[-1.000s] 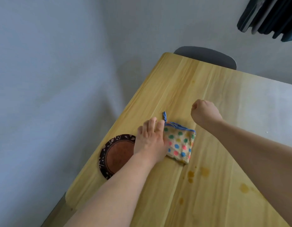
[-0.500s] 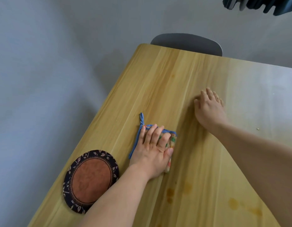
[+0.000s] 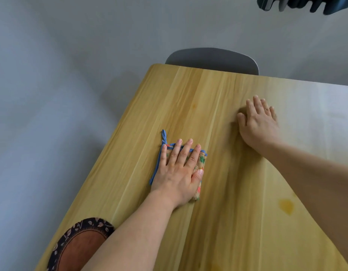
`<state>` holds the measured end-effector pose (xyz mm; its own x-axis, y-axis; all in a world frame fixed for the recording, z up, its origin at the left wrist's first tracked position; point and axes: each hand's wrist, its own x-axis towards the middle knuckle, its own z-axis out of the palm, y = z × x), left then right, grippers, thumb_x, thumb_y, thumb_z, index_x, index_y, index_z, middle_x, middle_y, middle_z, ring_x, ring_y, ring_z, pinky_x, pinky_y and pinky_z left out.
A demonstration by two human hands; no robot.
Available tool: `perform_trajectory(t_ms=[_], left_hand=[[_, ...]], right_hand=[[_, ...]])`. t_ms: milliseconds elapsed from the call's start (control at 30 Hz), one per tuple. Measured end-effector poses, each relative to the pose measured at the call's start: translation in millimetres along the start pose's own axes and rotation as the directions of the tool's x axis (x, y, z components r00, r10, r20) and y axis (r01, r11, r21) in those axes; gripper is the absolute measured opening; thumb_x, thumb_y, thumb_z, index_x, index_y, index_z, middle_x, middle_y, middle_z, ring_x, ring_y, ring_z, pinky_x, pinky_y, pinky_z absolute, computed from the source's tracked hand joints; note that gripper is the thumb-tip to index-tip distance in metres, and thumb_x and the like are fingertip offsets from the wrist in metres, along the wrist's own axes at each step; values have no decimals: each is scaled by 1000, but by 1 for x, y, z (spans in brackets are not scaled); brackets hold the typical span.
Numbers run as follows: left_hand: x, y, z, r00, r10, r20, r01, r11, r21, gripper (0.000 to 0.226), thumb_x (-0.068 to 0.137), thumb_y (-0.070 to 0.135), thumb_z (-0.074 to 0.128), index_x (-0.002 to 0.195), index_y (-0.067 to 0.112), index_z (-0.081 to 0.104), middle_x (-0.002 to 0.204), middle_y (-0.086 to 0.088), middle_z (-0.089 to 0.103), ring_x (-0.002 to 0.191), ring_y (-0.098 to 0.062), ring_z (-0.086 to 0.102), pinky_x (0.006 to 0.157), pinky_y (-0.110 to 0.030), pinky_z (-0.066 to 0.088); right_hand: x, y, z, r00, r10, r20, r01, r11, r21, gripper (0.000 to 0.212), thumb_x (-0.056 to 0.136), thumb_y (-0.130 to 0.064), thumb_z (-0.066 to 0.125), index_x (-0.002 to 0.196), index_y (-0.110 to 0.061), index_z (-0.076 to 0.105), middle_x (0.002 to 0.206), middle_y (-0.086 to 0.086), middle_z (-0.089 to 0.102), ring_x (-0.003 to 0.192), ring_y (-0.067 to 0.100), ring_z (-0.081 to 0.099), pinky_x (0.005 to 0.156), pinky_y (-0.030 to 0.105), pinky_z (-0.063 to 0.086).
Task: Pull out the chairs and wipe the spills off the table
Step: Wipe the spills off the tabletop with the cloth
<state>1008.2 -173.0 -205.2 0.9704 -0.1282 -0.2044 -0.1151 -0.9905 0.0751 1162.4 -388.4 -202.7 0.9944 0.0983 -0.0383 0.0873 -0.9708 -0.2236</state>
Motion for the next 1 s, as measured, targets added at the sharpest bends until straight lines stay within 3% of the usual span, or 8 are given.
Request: perform_trajectory(t_ms=[133,333,500,1000], left_hand=[[27,-3,-4,1000,-5,2,5,1000,18,64,88,55,-9,146,34,-29,161,8,-28,146,-17,-33,117,-53,-18],[72,-6,-14,1000,-14,5,14,999,43,65,87,56,-10,145,35,-28,161,9,-27,147,-17,-30,118,-53,-16],[111,-6,-24,1000,-16,-2,16,999,39,62,101,51,10,153,33,-19,163,9,-23,148,-17,-27,118,-52,-16],[221,-9,-46,1000,-18,-22,18,1000,11,61,102,51,15,156,35,-10,165,10,-13,150,-15,-20,119,-52,-15]], right_hand=[[15,10,4,999,-20,34,22,998,-51,65,100,-50,11,156,-17,2,163,3,-7,149,21,-11,121,42,-5],[15,11,12,1000,2,30,-1,1000,-31,66,99,-49,12,156,-16,3,163,2,-4,149,18,-9,121,41,-5],[19,12,11,1000,0,17,1,1000,-30,67,98,-48,14,156,-16,4,163,2,-4,149,18,-9,121,41,-4],[21,12,8,1000,-10,20,11,1000,-29,67,98,-49,10,155,-18,-3,162,2,-11,148,18,-16,121,42,-7]])
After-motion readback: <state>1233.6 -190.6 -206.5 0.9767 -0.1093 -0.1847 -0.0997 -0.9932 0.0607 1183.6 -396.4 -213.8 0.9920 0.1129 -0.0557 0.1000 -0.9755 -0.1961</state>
